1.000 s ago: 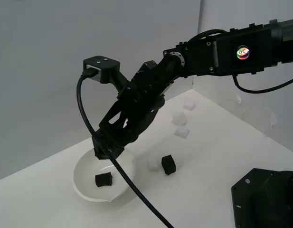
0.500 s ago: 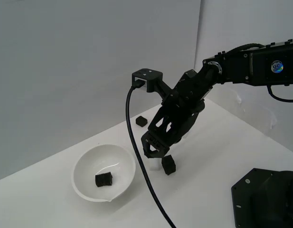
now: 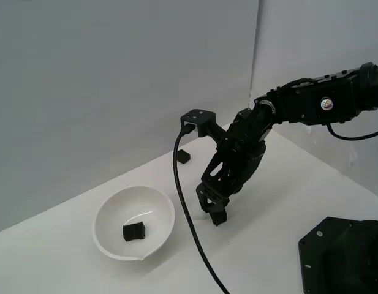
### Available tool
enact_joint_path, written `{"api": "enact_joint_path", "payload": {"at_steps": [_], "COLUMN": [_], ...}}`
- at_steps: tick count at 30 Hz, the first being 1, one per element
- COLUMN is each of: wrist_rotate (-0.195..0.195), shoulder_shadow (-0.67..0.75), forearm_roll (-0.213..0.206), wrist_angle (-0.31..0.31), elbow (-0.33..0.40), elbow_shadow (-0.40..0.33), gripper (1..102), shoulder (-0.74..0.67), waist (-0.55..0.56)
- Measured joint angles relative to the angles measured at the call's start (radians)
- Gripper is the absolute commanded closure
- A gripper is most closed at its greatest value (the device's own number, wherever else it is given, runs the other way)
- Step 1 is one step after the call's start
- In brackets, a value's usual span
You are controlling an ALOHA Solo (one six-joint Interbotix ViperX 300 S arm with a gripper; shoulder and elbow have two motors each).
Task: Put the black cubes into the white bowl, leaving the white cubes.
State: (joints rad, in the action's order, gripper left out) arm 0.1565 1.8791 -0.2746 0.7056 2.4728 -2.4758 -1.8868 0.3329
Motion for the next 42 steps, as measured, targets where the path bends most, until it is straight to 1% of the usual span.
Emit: {"api": "enact_joint_path", "payload": {"at_steps": [3,9,12,14,16,20,21,22,23,26,28,29,32,34,37,39,42], "wrist_rotate": [0.000,0.000,0.000,0.015,0.017,0.017,0.017,0.017,0.017,0.017,0.017,0.017,0.017,0.017,0.017,0.017,0.017], "shoulder_shadow": [-0.008,-0.054,-0.087,-0.112,-0.133,-0.147,-0.147,-0.147,-0.147,-0.141,-0.138,-0.133,-0.120,-0.097,-0.041,0.005,0.084], "forearm_roll": [0.000,0.002,0.006,0.003,0.008,0.003,0.002,0.003,0.002,0.002,0.002,0.002,0.002,0.002,0.002,0.002,0.002], "wrist_angle": [-0.015,-0.021,-0.035,-0.052,-0.055,-0.058,-0.058,-0.058,-0.058,-0.052,-0.044,-0.037,-0.012,-0.008,-0.006,0.006,0.012], "elbow": [0.011,0.014,0.014,0.014,0.014,0.015,0.015,0.015,0.014,0.015,0.015,0.015,0.015,0.015,0.015,0.014,-0.008], "elbow_shadow": [-0.011,-0.014,-0.014,-0.014,-0.014,-0.014,-0.014,-0.014,-0.014,-0.014,-0.014,-0.014,-0.014,-0.014,-0.012,-0.012,0.008], "gripper": [16,15,15,15,15,17,21,29,39,78,98,101,101,101,101,101,101], "shoulder": [0.008,0.054,0.089,0.114,0.135,0.149,0.149,0.149,0.149,0.143,0.141,0.135,0.121,0.098,0.041,-0.006,-0.084], "waist": [0.000,0.000,-0.002,0.000,-0.002,0.000,-0.002,0.000,-0.002,-0.002,-0.002,-0.002,-0.002,-0.002,0.000,0.000,0.000]}}
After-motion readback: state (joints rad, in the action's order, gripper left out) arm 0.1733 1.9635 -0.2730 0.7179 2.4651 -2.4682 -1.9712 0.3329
